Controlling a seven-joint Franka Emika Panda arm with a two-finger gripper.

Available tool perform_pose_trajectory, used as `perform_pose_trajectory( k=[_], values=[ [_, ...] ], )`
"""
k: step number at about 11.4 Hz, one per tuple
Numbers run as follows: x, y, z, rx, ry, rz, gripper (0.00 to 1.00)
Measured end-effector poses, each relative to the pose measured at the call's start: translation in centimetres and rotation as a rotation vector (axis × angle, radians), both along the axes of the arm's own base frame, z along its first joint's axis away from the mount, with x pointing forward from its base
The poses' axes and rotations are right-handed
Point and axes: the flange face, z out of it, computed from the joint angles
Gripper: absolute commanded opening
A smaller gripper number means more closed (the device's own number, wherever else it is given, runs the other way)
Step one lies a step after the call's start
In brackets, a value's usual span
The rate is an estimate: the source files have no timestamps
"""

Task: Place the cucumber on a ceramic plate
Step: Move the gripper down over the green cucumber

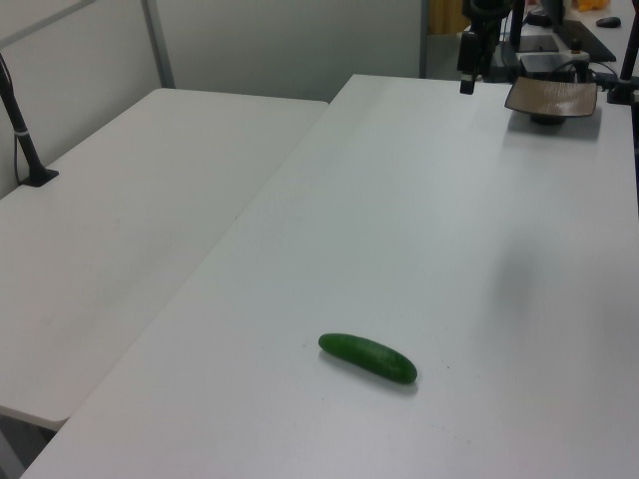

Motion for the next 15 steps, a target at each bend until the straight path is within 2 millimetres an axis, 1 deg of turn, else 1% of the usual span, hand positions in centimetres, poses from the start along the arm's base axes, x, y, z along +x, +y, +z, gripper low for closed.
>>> perform_pose_trajectory(
  k=[11,13,15],
  values=[
    [0.0,0.3,-0.3,-0.001,0.005,0.011,1.0],
    [0.0,1.1,-0.7,0.011,0.014,0.02,1.0],
    [0.6,2.6,-1.4,0.049,-0.013,0.036,1.0]
  ],
)
